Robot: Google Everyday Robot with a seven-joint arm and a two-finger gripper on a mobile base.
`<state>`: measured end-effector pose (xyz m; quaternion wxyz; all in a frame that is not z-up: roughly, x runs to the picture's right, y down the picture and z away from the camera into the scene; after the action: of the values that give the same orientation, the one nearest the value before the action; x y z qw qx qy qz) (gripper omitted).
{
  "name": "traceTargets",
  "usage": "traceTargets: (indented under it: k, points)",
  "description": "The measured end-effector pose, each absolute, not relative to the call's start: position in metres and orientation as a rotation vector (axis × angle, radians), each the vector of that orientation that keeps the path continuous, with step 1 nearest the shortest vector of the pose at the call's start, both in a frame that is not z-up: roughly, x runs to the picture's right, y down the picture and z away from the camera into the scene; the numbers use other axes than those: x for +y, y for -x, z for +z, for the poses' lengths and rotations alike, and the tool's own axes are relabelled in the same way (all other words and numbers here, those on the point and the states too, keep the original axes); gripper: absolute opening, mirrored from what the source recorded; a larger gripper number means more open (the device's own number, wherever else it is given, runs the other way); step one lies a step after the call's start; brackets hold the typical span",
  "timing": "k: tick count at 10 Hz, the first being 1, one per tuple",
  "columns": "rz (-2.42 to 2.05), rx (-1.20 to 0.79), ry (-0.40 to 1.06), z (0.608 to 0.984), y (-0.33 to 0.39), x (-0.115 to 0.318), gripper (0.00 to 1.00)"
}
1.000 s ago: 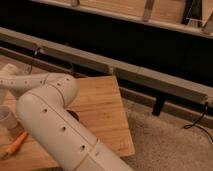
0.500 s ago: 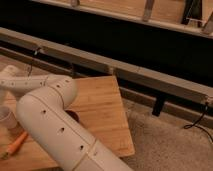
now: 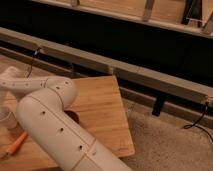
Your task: Place the white sponge in the ceramic cup
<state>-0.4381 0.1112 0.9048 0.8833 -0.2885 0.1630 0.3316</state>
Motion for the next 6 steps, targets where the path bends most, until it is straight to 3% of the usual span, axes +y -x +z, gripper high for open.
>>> traceTargets:
  k: [6]
  points:
    - [0.66, 0.353, 0.618, 0.9062, 0.4411, 0.117, 0.05]
